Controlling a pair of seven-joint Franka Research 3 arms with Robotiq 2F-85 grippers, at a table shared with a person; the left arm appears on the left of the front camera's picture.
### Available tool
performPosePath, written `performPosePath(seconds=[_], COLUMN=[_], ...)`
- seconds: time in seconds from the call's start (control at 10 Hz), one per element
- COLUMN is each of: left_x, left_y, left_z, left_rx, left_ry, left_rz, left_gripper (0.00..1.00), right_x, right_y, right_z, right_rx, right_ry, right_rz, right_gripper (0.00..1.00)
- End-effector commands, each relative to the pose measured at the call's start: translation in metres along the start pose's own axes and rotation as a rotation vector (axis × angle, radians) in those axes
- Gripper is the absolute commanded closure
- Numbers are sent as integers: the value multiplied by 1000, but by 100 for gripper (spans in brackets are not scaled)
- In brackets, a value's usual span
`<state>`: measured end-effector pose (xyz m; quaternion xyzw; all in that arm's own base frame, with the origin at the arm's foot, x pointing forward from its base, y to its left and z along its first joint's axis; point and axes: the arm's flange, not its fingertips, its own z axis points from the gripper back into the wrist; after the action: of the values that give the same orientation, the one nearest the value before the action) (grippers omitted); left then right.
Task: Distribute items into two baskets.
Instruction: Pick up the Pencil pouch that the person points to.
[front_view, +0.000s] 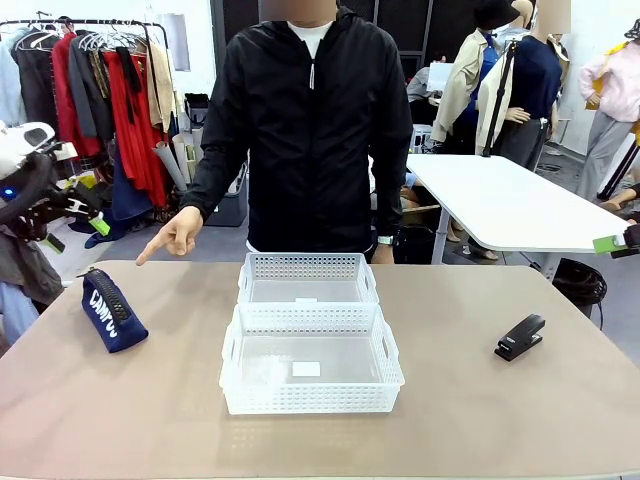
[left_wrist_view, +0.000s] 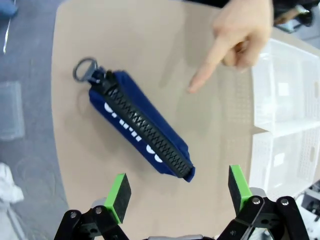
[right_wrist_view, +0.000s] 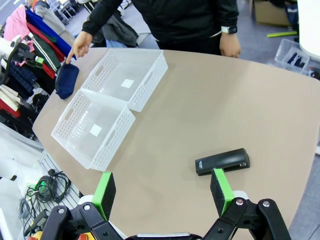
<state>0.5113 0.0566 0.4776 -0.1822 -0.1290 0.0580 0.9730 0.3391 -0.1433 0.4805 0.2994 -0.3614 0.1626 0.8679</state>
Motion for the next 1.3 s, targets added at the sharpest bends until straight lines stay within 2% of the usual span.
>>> performPosePath(seconds=[0.0, 0.3, 0.7, 1.2], left_x=[12, 22, 33, 30], left_y=[-13, -20, -10, 16], left_z=[-5, -37, -84, -134], left_rx=[80, 274, 249, 234], left_ry=[90, 159, 234, 215], left_rz=[119, 326, 451, 497], left_gripper=[0, 0, 0, 0], right_x=[1, 1, 1, 1], right_y=[1, 1, 1, 1], right_z=[0, 0, 0, 0], right_rx=[4, 4, 4, 4], right_ry=[-7, -7, -7, -7], right_rz=[3, 3, 3, 3], right_gripper=[0, 0, 0, 0])
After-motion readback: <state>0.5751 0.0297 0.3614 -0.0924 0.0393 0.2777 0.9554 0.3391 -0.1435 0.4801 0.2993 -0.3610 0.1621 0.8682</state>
